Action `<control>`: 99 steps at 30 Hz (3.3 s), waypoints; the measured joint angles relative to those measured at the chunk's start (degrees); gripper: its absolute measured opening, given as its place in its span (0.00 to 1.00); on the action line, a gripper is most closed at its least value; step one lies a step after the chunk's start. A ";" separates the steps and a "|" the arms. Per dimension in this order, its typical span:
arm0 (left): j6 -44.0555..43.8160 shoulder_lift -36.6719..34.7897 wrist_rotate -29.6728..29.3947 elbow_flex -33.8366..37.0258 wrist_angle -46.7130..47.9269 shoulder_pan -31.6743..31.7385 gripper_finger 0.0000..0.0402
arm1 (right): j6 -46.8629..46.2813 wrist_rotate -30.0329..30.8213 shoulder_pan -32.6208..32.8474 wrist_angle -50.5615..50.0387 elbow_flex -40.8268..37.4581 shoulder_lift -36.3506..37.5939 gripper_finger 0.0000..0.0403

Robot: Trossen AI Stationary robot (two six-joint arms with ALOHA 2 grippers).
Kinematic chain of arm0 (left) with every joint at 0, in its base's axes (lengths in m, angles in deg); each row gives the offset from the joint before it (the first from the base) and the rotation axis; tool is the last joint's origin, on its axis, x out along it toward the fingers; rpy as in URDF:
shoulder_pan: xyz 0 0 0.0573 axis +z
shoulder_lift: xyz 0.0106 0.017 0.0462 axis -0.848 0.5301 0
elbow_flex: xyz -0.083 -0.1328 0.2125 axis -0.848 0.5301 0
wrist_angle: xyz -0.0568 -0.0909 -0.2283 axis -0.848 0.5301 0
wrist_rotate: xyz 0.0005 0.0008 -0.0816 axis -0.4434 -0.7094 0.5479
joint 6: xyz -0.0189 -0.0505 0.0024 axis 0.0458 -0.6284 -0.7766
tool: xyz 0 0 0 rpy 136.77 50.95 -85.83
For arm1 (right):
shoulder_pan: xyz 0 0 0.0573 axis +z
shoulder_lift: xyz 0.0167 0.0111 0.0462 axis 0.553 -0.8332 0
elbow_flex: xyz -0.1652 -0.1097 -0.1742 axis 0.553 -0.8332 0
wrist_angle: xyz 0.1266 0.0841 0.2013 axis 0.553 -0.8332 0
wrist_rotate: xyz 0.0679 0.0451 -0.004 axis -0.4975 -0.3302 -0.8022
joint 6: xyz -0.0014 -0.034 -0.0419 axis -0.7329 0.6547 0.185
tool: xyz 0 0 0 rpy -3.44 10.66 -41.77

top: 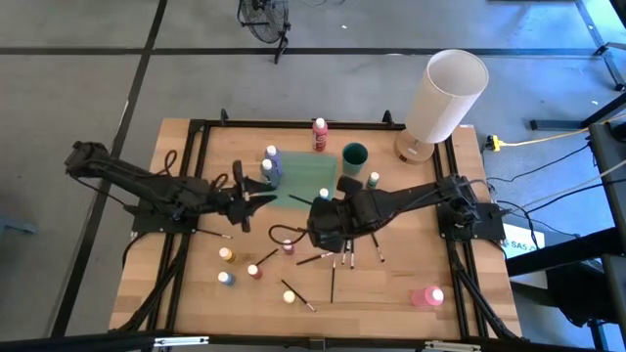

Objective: Pick & Place Paint Supplies
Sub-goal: Put the black paint brush into the dark green cup

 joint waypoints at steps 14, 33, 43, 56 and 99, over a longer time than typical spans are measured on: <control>17.96 11.92 -22.78 0.00 -11.44 -9.19 0.26 | -3.65 1.55 -3.64 6.60 0.00 0.00 0.00; 38.28 23.24 -31.93 0.00 -28.25 -9.49 0.26 | 1.07 -2.45 -4.40 16.10 -0.02 0.02 0.00; 40.34 25.45 -32.40 0.00 -29.84 -7.89 0.26 | 1.32 -4.81 -4.33 17.92 -0.02 0.02 0.00; 39.86 25.45 -32.81 0.00 -29.76 -6.99 0.19 | 1.53 -5.40 -4.16 18.07 -0.02 0.02 0.00; -1.88 6.41 -21.82 -0.02 -10.24 -6.50 0.05 | -0.64 -3.21 3.35 13.63 -0.07 5.46 0.32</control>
